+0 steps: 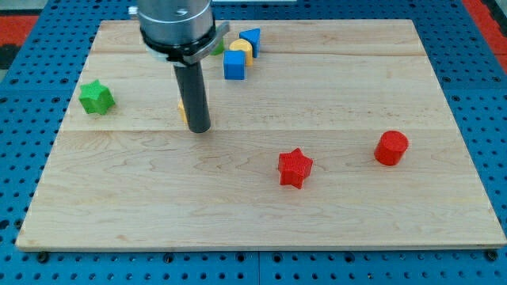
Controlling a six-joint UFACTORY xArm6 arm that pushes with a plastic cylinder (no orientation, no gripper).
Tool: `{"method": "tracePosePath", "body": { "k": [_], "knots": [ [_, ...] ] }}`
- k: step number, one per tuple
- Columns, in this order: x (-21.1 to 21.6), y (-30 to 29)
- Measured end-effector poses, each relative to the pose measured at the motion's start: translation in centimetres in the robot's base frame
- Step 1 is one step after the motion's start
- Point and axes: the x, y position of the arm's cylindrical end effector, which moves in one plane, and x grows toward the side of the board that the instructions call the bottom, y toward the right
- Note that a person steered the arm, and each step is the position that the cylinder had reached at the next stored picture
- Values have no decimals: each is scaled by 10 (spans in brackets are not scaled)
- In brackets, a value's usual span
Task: Move the yellow hexagon to the bottom left of the green circle
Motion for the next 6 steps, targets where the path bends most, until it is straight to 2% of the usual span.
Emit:
{"method": "tracePosePath", "body": {
  "k": [1,2,3,4,5,6],
  "knots": [
    [-33,-24],
    [-9,-41],
    [-49,-48],
    [-87,0],
    [-125,-5],
    [-94,-19]
  ]
}}
